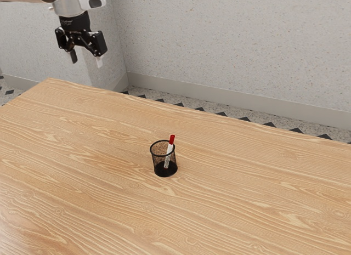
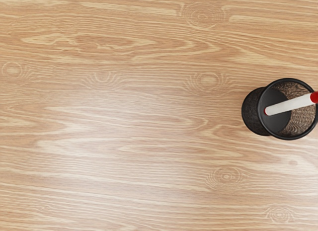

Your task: Take the marker out of the pen holder and place it to the left of the pen holder.

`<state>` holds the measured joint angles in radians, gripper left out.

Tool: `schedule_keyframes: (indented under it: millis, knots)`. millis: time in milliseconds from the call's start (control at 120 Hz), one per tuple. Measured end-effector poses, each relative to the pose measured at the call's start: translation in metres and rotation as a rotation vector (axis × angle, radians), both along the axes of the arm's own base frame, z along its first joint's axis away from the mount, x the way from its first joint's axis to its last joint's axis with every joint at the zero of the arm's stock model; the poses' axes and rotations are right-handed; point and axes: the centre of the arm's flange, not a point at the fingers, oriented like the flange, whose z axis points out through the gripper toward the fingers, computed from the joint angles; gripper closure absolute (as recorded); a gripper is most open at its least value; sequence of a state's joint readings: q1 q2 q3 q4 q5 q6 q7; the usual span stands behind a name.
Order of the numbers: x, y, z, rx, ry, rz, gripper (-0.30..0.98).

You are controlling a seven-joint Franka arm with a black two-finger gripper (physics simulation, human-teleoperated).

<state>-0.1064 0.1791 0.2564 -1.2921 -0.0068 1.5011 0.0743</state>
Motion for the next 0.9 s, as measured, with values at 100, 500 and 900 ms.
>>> schedule_keyframes:
  millis: [100, 500, 900]
  knots:
    - [0.001, -0.006, -0.001, 0.0, 0.003, -0.016, 0.02]
    - [0.057, -0.098, -0.126, -0.027, 0.188, -0.175, 0.02]
    - [0.096, -0.196, -0.218, 0.038, 0.183, -0.366, 0.02]
